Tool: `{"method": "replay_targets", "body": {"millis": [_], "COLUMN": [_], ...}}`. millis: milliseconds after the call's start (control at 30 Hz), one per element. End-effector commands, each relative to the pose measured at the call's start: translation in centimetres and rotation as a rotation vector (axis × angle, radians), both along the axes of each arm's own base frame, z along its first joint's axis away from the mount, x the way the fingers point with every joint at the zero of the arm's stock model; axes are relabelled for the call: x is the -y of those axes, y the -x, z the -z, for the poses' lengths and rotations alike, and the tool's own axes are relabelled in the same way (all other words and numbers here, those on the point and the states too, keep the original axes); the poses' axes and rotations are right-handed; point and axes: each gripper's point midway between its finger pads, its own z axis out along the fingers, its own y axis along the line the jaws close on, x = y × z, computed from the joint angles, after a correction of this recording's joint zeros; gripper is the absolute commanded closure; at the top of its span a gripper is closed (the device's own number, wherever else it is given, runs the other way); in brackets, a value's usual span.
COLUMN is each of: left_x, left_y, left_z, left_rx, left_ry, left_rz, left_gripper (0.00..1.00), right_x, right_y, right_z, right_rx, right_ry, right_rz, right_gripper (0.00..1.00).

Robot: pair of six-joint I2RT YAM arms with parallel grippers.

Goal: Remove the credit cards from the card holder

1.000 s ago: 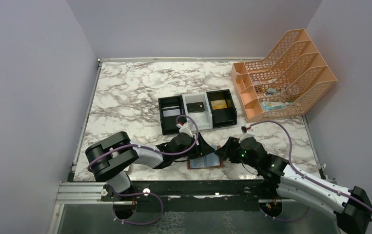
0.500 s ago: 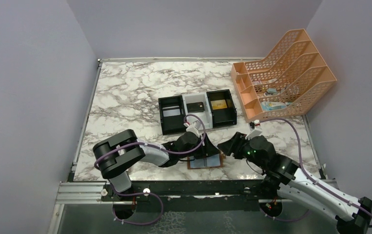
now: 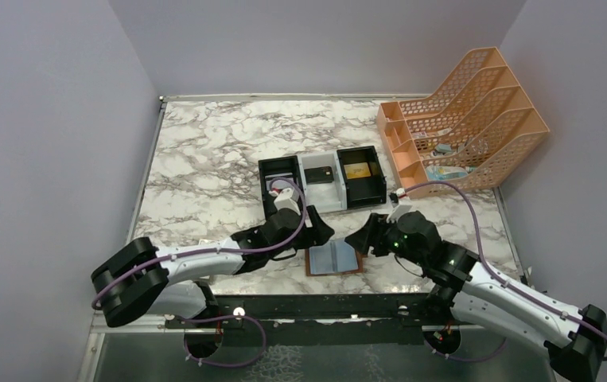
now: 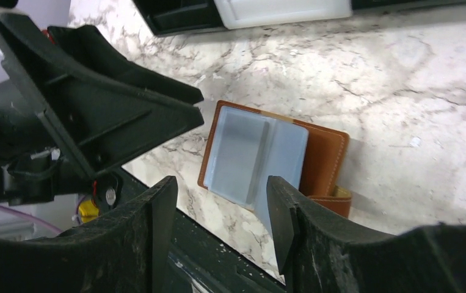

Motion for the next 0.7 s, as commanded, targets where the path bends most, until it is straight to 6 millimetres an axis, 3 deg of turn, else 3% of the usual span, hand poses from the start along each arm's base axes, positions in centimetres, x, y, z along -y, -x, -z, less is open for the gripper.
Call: {"method": "replay_targets", "body": {"millis": [0,167,367,533,667], "left_x": [-5.7,-10.0,-13.5,-13.7,-13.9], "left_y": [-1.3,-1.3,-1.3,-1.2,-1.1], "left_z": [1.6,1.9,2.7,1.8,2.0], "left_rx": [0.015,0.016,-0.019,0.008,0.007], "left_ry": [-0.215,-0.229,-0.225,-0.167,-0.166], "left_rz": [-0.142,-0.238,-0.303,-0.309,-0.315], "left_gripper": [0.19,0.01,0.01,0.01,0.01], "right_x": [-2.9,-4.2,-5.3,-6.1,-6.3], "right_y": [0.1,-0.1,-1.0,-0.9,-1.8], "right_z": [-2.8,-1.1,1.4,4.1,4.7], "right_rx": [0.072,0.025,0.010,-0.029,-0.030], "right_ry": [-0.048,0.009,0.245,0.404,0.470], "right_rz": [-0.146,-0.197,-0.147,-0.088,-0.063], "right_gripper": [0.45,0.46,0.46,0.46,0.46]}}
